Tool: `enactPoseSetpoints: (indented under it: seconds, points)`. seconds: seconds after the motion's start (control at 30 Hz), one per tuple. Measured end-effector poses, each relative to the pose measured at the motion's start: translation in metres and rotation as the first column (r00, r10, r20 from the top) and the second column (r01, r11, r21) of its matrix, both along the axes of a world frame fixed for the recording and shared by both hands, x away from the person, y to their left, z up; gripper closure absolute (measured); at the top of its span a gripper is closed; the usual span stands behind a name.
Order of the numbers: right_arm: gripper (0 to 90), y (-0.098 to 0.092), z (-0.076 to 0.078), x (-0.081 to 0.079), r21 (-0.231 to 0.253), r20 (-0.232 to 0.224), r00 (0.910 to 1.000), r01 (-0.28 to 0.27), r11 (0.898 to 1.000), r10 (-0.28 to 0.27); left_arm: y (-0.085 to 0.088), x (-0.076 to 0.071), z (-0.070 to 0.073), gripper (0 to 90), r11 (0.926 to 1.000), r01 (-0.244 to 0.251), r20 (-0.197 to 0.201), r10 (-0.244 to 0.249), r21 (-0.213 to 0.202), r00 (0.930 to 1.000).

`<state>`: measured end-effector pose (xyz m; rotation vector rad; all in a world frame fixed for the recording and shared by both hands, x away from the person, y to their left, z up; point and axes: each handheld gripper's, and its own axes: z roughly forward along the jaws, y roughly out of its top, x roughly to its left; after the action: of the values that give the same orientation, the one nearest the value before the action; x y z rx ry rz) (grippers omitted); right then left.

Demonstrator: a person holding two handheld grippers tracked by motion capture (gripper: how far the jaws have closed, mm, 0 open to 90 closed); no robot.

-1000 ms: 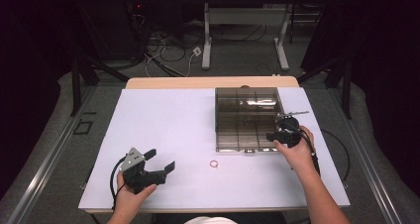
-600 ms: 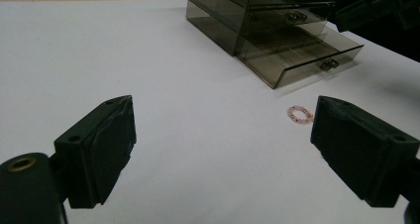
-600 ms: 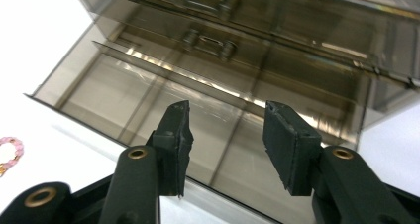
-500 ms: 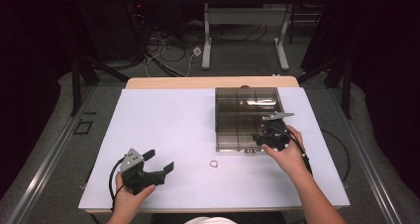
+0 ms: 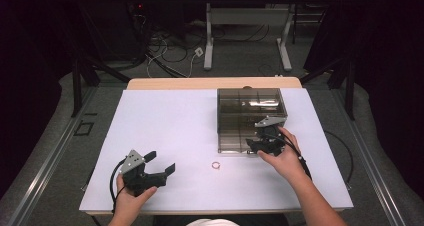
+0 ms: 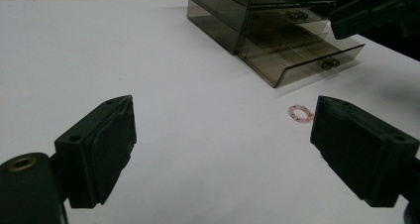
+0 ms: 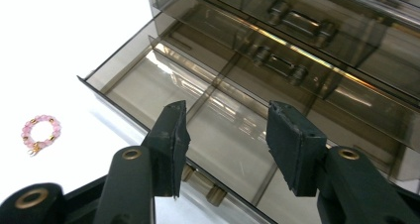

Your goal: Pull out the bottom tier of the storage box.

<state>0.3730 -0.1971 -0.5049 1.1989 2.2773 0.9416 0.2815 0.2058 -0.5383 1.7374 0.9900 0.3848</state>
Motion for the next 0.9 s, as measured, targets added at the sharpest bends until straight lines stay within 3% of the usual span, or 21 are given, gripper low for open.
enactPoseSetpoints:
  seconds: [0.33, 0.67, 0.9]
  points:
    - [50.5, 0.016, -0.003, -0.006, 0.031, -0.006, 0.9954, -0.095, 0.995, 0.095, 0.000, 0.000, 0.000, 10.9, 1.0000, 0.001, -0.001, -0.001, 0.003, 1.0000]
    - [50.0, 0.038, -0.002, -0.016, 0.005, -0.038, 0.9831, -0.179, 0.984, 0.179, 0.002, -0.002, 0.000, 11.1, 1.0000, -0.008, 0.000, 0.008, -0.001, 1.0000]
    - [48.4, 0.049, -0.002, -0.020, 0.042, -0.059, 0.9757, -0.209, 0.977, 0.211, 0.004, -0.004, -0.001, 11.4, 0.9999, -0.013, -0.003, 0.013, 0.007, 0.9999]
